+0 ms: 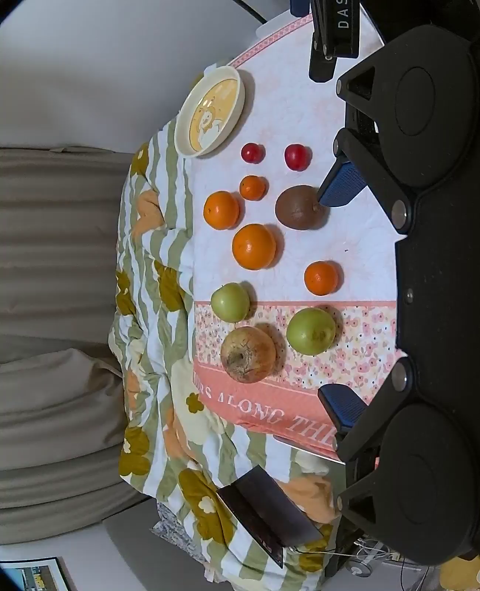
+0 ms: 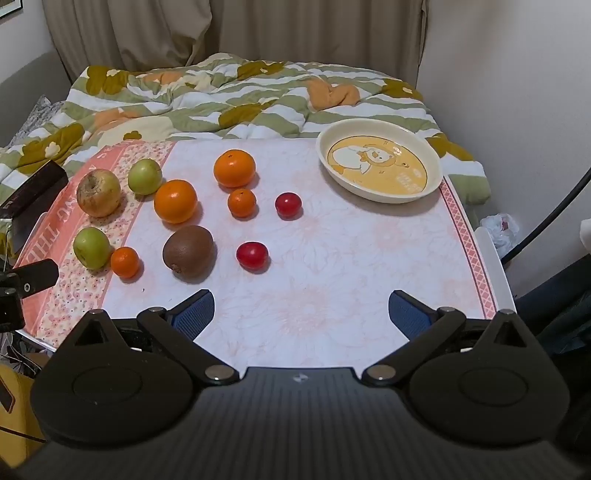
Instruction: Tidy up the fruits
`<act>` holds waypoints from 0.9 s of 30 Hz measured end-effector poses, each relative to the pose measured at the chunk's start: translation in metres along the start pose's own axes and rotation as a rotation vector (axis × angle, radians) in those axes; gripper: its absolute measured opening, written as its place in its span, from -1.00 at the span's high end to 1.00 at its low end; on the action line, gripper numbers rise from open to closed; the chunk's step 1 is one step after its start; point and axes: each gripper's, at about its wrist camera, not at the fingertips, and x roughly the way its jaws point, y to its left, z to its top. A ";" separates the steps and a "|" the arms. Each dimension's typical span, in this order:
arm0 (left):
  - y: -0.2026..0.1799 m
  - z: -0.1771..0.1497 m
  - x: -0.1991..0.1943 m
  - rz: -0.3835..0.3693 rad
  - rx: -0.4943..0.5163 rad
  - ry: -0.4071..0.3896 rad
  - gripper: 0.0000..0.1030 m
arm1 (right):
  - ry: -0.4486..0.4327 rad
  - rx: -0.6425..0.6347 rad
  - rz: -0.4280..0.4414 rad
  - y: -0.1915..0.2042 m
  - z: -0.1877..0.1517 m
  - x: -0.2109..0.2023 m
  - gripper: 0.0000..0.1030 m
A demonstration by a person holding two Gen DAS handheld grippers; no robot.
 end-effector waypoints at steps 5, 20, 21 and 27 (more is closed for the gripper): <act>-0.003 -0.004 -0.005 0.022 0.003 0.002 -1.00 | -0.001 0.001 0.002 0.000 0.001 0.001 -1.00; 0.010 0.005 0.001 0.016 -0.026 0.019 -1.00 | 0.007 0.001 0.009 -0.003 0.000 0.006 -1.00; 0.010 0.005 0.001 0.017 -0.027 0.018 -1.00 | 0.008 0.001 0.010 -0.004 0.001 0.007 -1.00; 0.011 0.006 0.002 0.026 -0.029 0.016 -1.00 | 0.011 0.000 0.011 0.002 0.001 0.009 -1.00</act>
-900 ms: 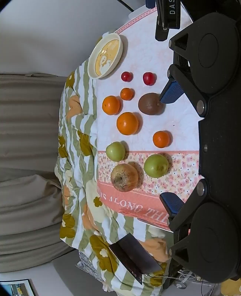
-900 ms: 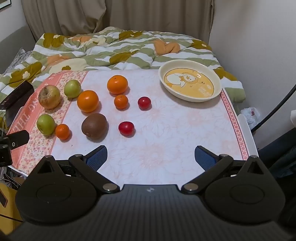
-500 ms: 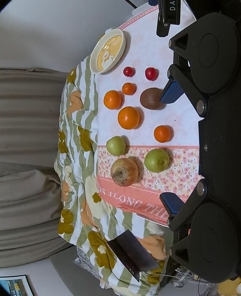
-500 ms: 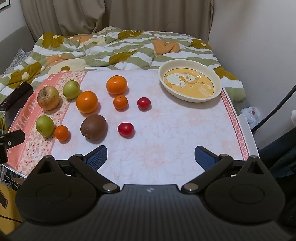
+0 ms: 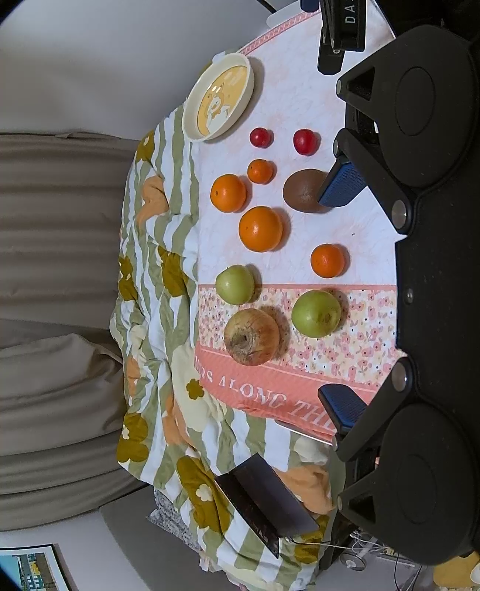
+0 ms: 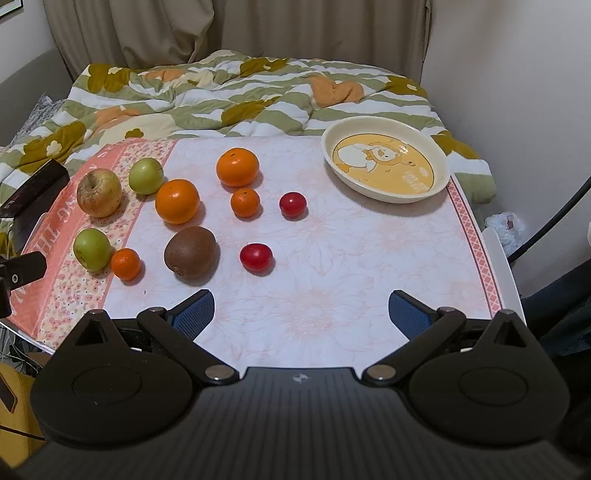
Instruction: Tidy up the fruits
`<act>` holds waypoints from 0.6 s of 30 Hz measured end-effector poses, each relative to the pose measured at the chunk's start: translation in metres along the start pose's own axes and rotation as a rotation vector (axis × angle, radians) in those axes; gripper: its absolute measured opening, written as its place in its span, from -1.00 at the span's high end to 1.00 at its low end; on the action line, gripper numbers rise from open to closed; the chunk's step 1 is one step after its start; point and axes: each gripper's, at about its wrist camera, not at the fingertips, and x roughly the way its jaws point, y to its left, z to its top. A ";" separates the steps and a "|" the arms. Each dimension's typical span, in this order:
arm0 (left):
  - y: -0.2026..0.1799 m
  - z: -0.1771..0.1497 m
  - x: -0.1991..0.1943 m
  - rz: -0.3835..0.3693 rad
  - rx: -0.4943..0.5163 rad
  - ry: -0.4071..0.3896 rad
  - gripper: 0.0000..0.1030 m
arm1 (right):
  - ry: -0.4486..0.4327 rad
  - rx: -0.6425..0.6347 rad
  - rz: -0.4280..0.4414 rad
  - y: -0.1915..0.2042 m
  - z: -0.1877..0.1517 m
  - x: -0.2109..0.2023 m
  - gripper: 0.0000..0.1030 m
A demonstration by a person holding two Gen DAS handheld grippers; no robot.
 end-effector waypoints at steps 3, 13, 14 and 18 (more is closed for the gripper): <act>0.001 -0.001 0.000 0.003 -0.004 -0.001 -1.00 | 0.005 0.000 0.005 0.006 0.002 0.001 -1.00; 0.003 0.001 0.002 0.004 -0.004 -0.002 -1.00 | 0.004 0.000 0.006 0.006 0.002 0.001 -1.00; 0.004 0.001 0.001 0.003 -0.005 -0.002 -1.00 | 0.004 -0.001 0.005 0.006 0.002 0.001 -1.00; 0.004 0.001 0.002 0.003 -0.005 -0.002 -1.00 | 0.004 -0.002 0.005 0.006 0.002 0.002 -1.00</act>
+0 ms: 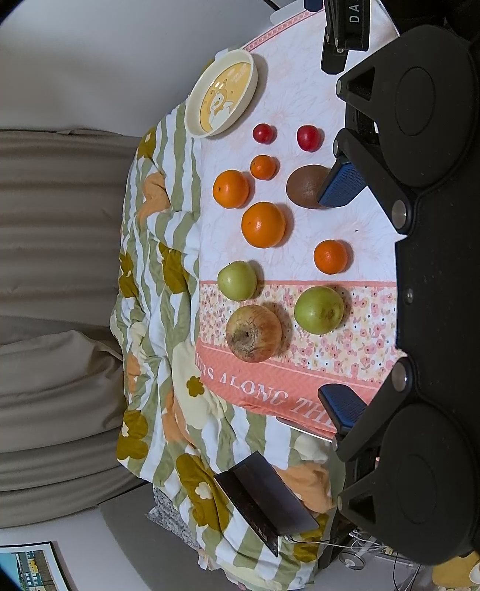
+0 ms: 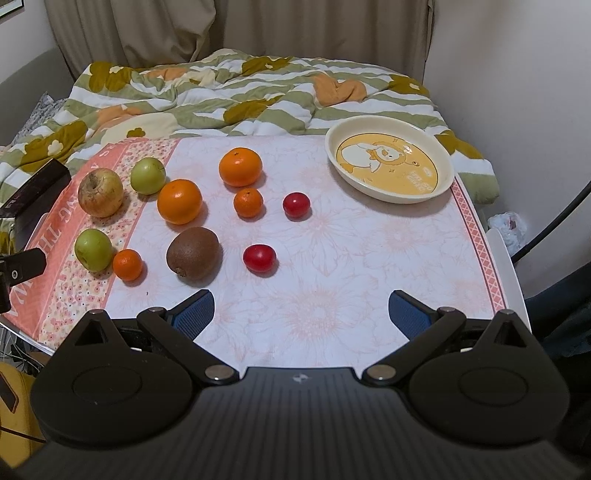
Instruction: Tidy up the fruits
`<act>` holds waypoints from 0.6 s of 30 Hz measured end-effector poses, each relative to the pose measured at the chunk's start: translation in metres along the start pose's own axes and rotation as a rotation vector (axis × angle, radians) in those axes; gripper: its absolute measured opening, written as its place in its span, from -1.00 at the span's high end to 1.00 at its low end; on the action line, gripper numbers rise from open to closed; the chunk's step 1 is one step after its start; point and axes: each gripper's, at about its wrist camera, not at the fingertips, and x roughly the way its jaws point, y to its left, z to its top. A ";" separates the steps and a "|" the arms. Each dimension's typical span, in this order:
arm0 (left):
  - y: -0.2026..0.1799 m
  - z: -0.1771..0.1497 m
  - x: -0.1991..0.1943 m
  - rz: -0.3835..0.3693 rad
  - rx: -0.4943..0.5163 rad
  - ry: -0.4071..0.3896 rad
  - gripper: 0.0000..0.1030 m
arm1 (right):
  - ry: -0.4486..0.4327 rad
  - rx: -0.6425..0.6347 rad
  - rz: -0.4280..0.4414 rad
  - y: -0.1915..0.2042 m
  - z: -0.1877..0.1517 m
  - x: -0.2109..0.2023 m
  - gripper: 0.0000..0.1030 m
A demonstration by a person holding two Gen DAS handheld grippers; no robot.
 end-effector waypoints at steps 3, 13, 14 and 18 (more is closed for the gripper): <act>0.000 0.000 0.000 0.001 -0.001 0.000 -1.00 | 0.004 0.001 0.004 -0.001 0.000 0.000 -1.00; 0.002 0.001 0.001 0.001 -0.003 0.001 -1.00 | 0.004 0.001 0.004 -0.001 0.001 0.000 -1.00; 0.002 0.001 0.001 0.000 -0.004 0.001 -1.00 | 0.004 0.001 0.004 -0.001 0.001 0.001 -1.00; 0.003 0.001 0.002 0.004 -0.009 0.001 -1.00 | 0.003 0.001 0.005 0.000 0.001 0.000 -1.00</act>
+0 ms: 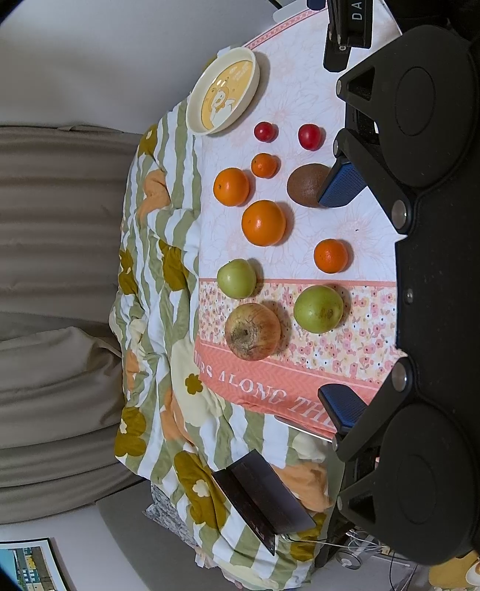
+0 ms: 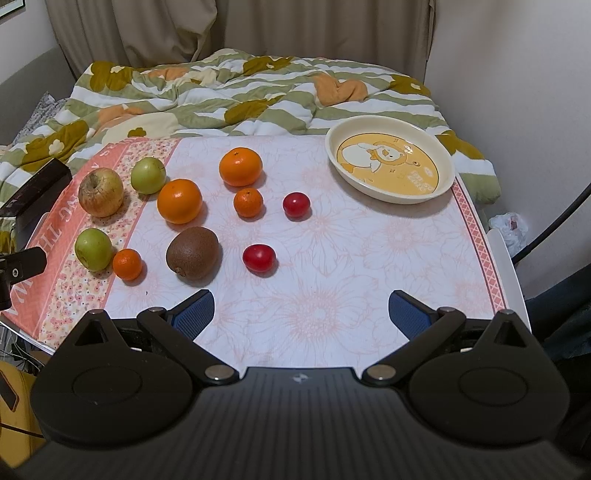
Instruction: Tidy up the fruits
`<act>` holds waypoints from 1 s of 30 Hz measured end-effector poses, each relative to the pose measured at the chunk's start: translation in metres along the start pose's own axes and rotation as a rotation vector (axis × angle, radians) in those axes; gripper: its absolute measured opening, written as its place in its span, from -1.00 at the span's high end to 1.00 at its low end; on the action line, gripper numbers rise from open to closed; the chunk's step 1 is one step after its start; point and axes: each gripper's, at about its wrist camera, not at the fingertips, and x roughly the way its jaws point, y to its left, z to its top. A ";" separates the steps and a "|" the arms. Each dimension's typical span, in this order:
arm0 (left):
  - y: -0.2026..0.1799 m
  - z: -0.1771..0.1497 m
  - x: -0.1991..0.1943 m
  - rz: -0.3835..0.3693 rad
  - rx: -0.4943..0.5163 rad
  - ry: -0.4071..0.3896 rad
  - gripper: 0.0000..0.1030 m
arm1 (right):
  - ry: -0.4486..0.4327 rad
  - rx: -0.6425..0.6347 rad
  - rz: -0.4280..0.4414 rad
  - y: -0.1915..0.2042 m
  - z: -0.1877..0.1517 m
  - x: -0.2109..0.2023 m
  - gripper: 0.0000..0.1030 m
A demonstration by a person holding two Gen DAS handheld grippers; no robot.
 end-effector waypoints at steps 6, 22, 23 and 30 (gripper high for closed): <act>-0.002 -0.001 -0.001 0.004 -0.005 -0.001 -1.00 | 0.000 0.000 -0.001 -0.001 0.000 -0.001 -1.00; -0.004 -0.002 -0.008 0.016 -0.014 -0.011 -1.00 | -0.019 0.006 0.011 -0.006 0.000 -0.013 -1.00; -0.004 -0.002 -0.008 0.016 -0.013 -0.011 -1.00 | -0.019 0.006 0.011 -0.006 0.000 -0.013 -1.00; -0.003 0.002 -0.014 0.021 -0.023 0.012 -1.00 | -0.012 0.007 0.030 -0.005 0.007 -0.023 -1.00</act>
